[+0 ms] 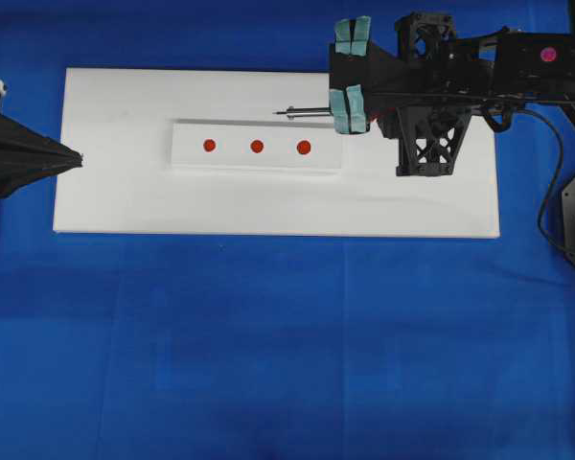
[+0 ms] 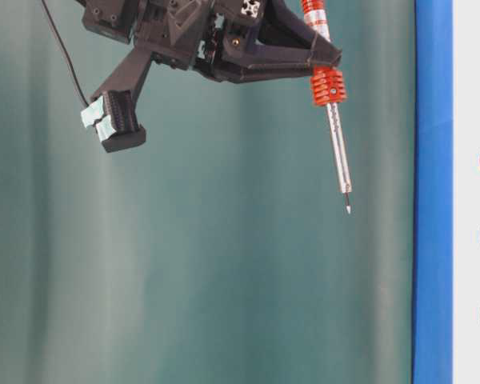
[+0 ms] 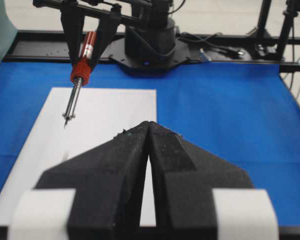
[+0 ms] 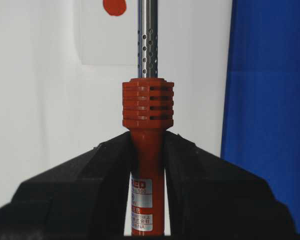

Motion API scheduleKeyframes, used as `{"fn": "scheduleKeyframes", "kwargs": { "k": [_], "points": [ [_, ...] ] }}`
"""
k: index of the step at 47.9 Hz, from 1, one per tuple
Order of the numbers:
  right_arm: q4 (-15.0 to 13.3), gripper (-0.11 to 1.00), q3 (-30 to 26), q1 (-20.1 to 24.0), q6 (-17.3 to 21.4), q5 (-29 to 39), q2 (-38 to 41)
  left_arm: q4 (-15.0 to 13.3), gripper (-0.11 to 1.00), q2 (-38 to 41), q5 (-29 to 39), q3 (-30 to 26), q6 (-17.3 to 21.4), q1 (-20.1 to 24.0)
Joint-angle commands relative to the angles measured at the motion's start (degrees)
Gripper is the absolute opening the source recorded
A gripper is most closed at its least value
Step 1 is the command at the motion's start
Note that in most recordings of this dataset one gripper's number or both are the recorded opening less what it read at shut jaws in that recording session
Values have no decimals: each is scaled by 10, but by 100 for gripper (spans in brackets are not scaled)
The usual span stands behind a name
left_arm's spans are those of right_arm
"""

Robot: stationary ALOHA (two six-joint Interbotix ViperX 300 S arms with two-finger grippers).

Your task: Touch the tip of the soldering iron to the mark.

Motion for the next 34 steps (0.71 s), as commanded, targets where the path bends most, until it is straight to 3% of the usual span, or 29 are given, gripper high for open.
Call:
{"fn": "scheduleKeyframes", "kwargs": {
  "k": [1, 20, 34],
  "points": [
    [2, 6, -8, 0, 1, -4, -11, 0, 0, 2, -3, -6, 0, 0],
    [1, 6, -9, -1, 3, -5, -6, 1, 0, 2, -4, -6, 0, 0],
    [3, 6, -10, -1, 3, -29, 45, 1, 0, 2, -4, -6, 0, 0]
  ]
}}
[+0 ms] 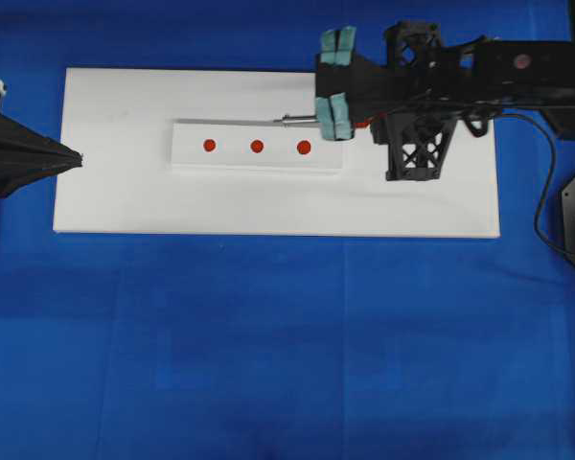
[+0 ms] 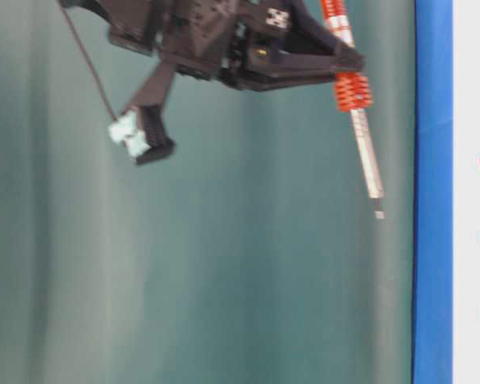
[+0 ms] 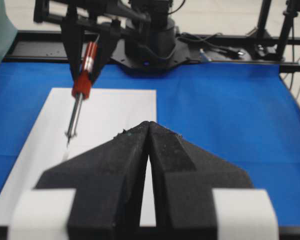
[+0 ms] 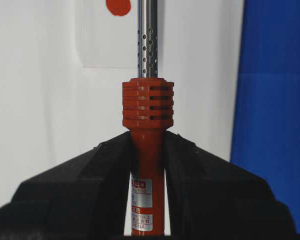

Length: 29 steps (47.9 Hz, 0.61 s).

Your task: Touch the tip of the soldering iron to the mark.

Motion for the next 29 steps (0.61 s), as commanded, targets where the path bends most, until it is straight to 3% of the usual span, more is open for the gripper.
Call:
{"fn": "scheduleKeyframes", "kwargs": {
  "k": [1, 29],
  "points": [
    [2, 6, -10, 0, 1, -12, 7, 1, 0, 3, -4, -6, 0, 0],
    [13, 6, -18, 0, -3, -60, 93, 0, 0, 3, -4, -6, 1, 0]
  ]
}}
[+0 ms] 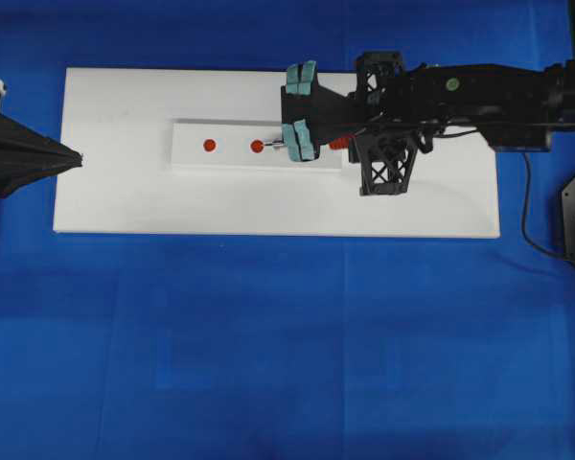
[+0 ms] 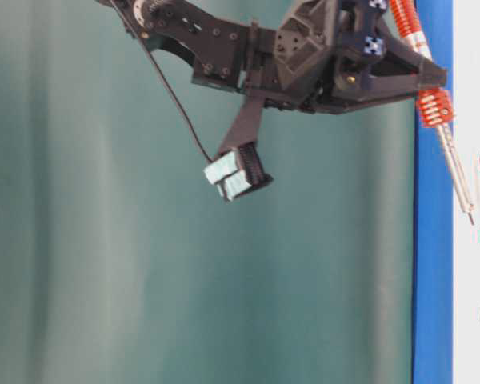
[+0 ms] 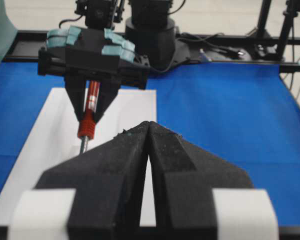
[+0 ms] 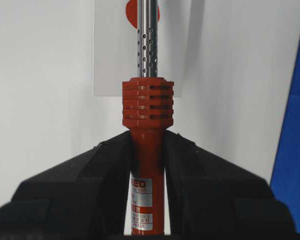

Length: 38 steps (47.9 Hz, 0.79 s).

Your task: Touch the tip of the soldering iron to the mark.

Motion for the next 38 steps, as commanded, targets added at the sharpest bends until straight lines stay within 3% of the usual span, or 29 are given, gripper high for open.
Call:
{"fn": "scheduleKeyframes", "kwargs": {
  "k": [1, 38],
  "points": [
    [1, 6, -17, -1, -1, -8, -2, 1, 0, 3, -4, -6, 0, 0],
    [1, 6, -22, -1, -1, -13, 11, 0, 0, 2, -3, -6, 1, 0]
  ]
}}
